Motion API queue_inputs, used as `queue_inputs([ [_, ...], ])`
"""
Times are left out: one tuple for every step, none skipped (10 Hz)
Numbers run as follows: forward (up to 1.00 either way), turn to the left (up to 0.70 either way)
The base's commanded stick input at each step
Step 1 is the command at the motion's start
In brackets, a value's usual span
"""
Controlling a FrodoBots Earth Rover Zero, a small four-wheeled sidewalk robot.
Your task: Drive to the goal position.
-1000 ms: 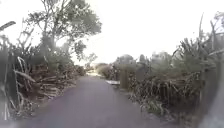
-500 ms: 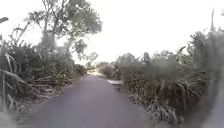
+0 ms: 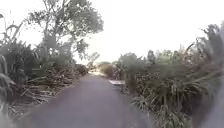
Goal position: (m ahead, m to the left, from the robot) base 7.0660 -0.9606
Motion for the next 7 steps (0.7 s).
queue_inputs([
  [0.5,0.01],
  [0.5,0.01],
  [0.5,0.01],
  [0.5,0.01],
  [0.5,0.01],
  [0.5,0.01],
  [0.5,0.01],
])
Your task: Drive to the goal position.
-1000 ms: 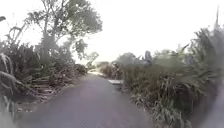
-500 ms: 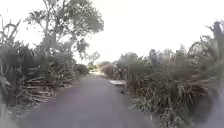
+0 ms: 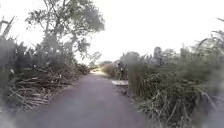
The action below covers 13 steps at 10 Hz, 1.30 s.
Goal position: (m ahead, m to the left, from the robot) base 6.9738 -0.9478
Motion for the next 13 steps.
queue_inputs([
  [0.5,0.01],
  [0.5,0.01],
  [0.5,0.01],
  [0.5,0.01],
  [0.5,0.01],
  [0.5,0.01],
  [0.5,0.01],
  [0.5,0.01],
  [0.5,0.01],
  [0.5,0.01],
  [0.5,0.01],
  [0.5,0.01],
  [0.5,0.01],
])
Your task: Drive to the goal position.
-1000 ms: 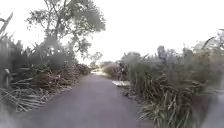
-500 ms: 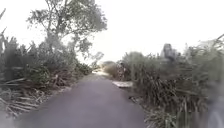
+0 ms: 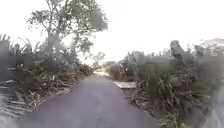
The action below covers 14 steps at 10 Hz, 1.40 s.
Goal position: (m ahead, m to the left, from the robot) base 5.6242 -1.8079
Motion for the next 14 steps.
queue_inputs([
  [0.5,0.01],
  [0.5,0.01],
  [0.5,0.01],
  [0.5,0.01],
  [0.5,0.01],
  [0.5,0.01],
  [0.5,0.01],
  [0.5,0.01],
  [0.5,0.01],
  [0.5,0.01],
  [0.5,0.01],
  [0.5,0.01],
  [0.5,0.01],
  [0.5,0.01],
])
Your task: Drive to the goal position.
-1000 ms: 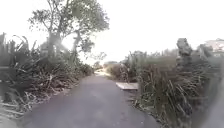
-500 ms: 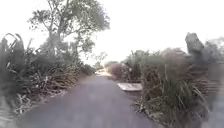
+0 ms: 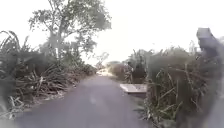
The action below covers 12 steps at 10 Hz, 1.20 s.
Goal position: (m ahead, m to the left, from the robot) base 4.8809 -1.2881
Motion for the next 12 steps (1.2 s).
queue_inputs([
  [0.5,0.01],
  [0.5,0.01],
  [0.5,0.01],
  [0.5,0.01],
  [0.5,0.01],
  [0.5,0.01],
  [0.5,0.01],
  [0.5,0.01],
  [0.5,0.01],
  [0.5,0.01],
  [0.5,0.01],
  [0.5,0.01],
])
